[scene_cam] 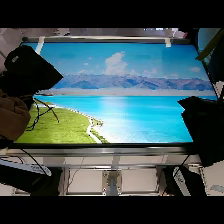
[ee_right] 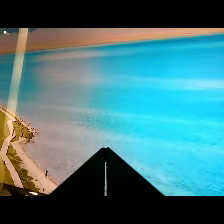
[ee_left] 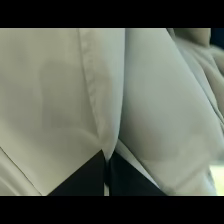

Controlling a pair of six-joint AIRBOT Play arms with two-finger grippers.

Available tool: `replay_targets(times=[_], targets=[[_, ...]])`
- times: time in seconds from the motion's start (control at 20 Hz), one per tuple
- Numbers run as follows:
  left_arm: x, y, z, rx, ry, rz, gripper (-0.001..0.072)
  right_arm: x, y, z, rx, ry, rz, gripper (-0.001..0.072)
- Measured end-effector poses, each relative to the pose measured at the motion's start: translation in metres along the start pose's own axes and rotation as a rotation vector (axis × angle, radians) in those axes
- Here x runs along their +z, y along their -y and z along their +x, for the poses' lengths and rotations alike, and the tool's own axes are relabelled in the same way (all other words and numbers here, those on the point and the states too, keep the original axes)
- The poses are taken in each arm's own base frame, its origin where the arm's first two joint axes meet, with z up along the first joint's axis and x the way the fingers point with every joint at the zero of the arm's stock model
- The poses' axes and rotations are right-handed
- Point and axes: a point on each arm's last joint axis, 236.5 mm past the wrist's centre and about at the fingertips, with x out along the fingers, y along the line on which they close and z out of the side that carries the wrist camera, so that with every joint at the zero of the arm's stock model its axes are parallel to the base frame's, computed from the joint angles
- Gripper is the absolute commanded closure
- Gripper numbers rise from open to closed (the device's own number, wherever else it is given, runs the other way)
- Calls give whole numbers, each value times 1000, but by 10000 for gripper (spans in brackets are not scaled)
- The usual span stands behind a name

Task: Fold the clothes and pants, and hang the long-sleeved shirts on hangers.

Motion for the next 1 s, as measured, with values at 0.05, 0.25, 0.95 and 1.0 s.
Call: replay_targets(times=[0.05,0.25,0.95,1.0], targets=[[-4,11,-8,-39,-9,11,684,6,0,-6,-17,14,-18,697],[-11,107,-82,-390,64,121,685,47,11,-52,-191,103,-153,697],[-350,486,-359,-1238,100,1142,683,124,65,-154,-661,255,-329,698],[-385,507,-356,-1255,83,1196,668,126,68,-148,-655,244,-322,698]])
